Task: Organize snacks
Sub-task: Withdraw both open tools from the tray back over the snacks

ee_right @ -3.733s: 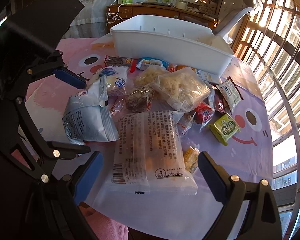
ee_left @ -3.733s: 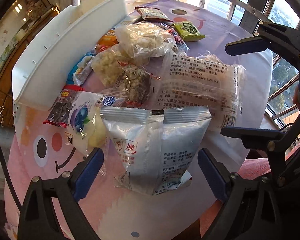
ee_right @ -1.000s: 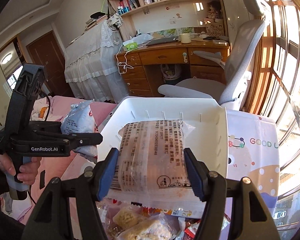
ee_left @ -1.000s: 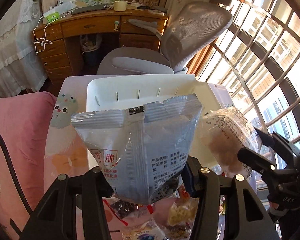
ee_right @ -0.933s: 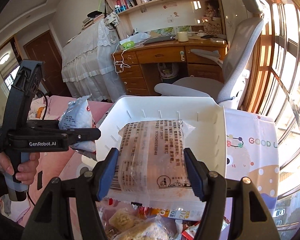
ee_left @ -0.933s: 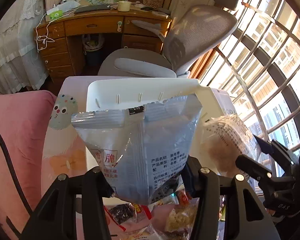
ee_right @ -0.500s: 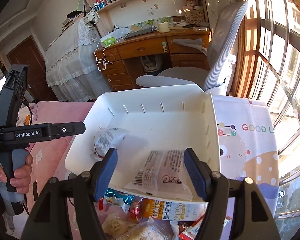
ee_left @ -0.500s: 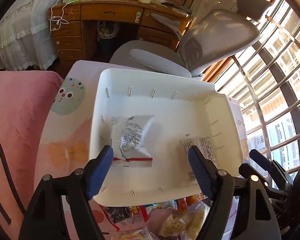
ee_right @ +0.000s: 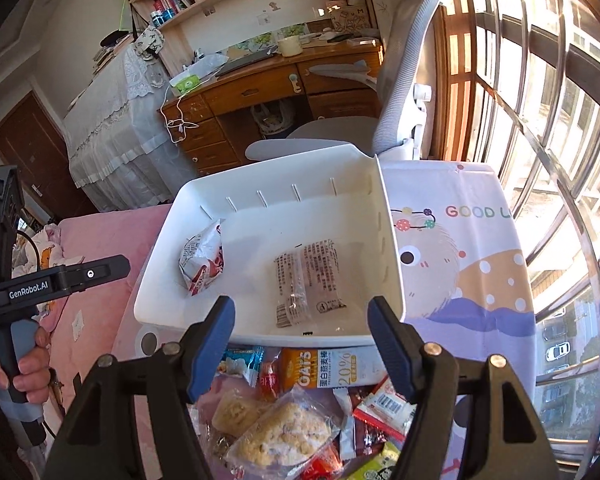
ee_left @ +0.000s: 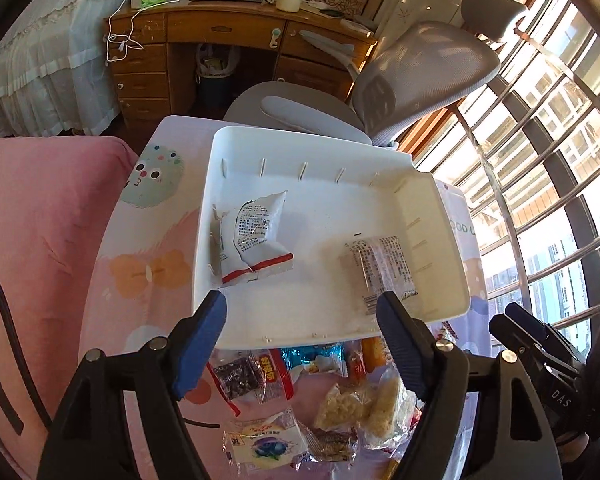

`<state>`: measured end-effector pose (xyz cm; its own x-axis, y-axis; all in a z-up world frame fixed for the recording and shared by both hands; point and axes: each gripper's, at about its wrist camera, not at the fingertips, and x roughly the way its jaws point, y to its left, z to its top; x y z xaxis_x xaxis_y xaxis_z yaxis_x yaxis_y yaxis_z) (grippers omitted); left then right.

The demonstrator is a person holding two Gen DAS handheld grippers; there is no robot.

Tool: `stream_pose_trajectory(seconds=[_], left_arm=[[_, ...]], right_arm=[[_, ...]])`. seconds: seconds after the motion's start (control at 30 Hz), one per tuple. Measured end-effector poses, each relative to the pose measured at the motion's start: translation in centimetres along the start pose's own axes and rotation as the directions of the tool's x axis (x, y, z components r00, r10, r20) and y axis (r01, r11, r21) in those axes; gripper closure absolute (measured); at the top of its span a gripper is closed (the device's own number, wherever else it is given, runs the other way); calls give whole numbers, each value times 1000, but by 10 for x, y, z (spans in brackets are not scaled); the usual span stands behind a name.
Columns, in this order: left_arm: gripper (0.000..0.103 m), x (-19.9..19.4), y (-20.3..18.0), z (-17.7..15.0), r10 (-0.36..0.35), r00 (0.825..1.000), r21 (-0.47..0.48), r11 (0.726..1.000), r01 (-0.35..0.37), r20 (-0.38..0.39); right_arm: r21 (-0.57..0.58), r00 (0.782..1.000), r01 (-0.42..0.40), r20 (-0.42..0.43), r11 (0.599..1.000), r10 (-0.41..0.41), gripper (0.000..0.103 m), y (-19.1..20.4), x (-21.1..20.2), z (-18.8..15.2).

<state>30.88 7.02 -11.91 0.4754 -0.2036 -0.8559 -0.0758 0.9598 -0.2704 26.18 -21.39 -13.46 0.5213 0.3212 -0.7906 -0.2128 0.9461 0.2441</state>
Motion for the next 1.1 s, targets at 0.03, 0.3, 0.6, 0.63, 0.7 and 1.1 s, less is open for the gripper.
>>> stream_pose_trajectory(seconds=[0.03, 0.3, 0.6, 0.63, 0.7, 1.1], left_arm=[[27, -5, -1, -4, -5, 1000, 8, 1000, 5, 3], [27, -36, 0, -30, -53, 999, 56, 997, 53, 4], [27, -56, 15, -53, -120, 992, 134, 983, 124, -34], [27, -58, 16, -56, -123, 992, 149, 981, 128, -40], [27, -60, 20, -60, -130, 990, 179, 974, 138, -56], [26, -66, 26, -84, -168, 974, 375, 902, 214, -152]], right_arm=[[10, 1000, 5, -3, 1000, -5, 33, -1, -4, -4], [88, 998, 50, -33, 995, -48, 33, -5, -32, -41], [203, 991, 133, -37, 970, -128, 34, 8, -61, -92], [218, 990, 142, -34, 965, -138, 33, 11, -64, -97], [244, 987, 158, -26, 957, -157, 34, 19, -71, -107], [357, 956, 269, 14, 895, -293, 34, 68, -91, -181]])
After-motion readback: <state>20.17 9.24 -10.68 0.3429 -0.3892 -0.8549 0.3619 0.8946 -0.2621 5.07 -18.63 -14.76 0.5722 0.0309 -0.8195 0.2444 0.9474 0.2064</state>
